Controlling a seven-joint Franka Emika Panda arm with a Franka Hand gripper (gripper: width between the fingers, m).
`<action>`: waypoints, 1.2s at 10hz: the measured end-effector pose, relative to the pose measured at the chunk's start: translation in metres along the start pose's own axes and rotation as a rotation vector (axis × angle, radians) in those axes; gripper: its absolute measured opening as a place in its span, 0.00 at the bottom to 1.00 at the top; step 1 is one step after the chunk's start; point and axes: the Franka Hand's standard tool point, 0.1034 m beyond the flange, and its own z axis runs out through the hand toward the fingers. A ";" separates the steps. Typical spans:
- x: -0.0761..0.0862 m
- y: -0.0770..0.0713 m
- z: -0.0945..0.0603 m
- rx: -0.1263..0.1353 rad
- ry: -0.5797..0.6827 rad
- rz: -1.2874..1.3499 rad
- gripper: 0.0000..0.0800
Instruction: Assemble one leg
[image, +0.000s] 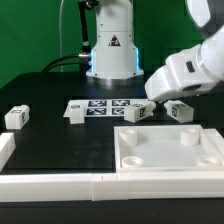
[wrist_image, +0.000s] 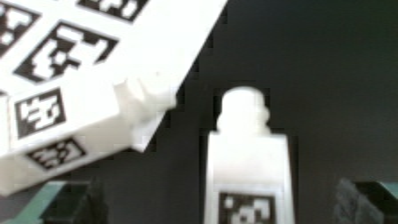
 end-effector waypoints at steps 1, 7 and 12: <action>0.007 0.001 0.001 0.002 0.002 -0.001 0.81; 0.017 0.000 0.015 0.006 0.035 -0.003 0.81; 0.018 -0.001 0.016 0.006 0.037 -0.004 0.36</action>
Offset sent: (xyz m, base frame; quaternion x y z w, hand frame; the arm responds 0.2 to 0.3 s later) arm -0.0042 -0.0003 -0.0108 -0.0042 0.0211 0.0089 0.9997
